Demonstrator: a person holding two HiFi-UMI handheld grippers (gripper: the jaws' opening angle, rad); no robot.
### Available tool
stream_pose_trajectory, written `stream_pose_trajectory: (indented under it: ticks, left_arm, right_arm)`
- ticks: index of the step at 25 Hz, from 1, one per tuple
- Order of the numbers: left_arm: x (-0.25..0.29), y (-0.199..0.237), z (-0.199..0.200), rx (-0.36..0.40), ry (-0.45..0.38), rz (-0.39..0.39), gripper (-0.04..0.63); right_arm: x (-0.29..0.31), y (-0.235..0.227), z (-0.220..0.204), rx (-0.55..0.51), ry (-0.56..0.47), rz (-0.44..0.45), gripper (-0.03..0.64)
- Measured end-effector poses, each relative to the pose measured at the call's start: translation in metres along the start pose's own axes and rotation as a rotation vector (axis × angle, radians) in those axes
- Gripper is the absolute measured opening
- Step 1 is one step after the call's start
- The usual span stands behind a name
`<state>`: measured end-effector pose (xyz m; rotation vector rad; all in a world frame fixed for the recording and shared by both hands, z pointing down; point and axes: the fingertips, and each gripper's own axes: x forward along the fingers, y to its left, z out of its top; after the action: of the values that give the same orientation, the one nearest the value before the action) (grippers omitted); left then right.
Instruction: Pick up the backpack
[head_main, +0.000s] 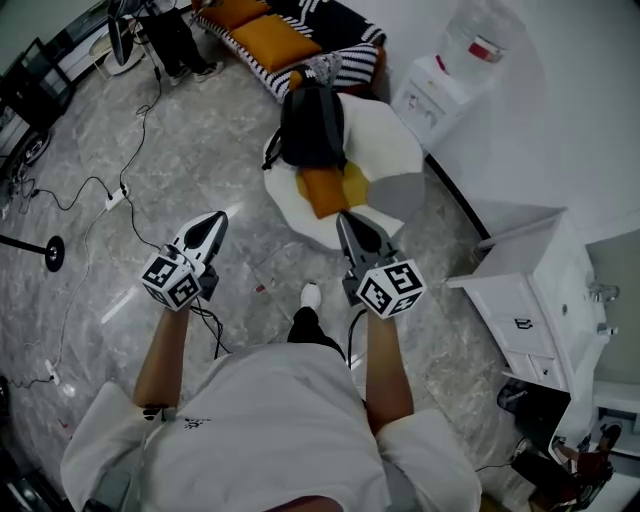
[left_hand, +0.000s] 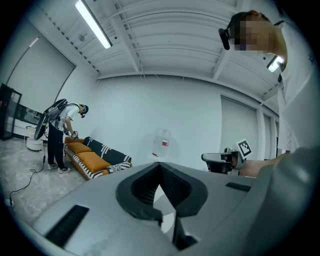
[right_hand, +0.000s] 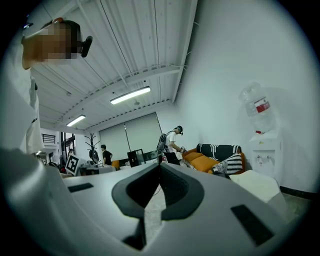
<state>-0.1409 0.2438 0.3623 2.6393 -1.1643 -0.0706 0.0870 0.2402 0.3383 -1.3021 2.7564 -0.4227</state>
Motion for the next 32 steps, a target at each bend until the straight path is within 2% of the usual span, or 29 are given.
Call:
stream_pose_trajectory:
  ticks: [18, 26, 32]
  left_arm:
    - [0.149, 0.049, 0.035, 0.027, -0.032, 0.116, 0.000]
    - [0.171, 0.060, 0.035, 0.021, -0.032, 0.142, 0.000]
    - [0.186, 0.068, 0.034, 0.016, -0.020, 0.129, 0.000]
  right_arm:
    - [0.085, -0.138, 0.031, -0.044, 0.058, 0.074, 0.005]
    - [0.104, -0.161, 0.033, -0.010, 0.065, 0.110, 0.005]
    - [0.116, -0.170, 0.034, -0.014, 0.080, 0.115, 0.005]
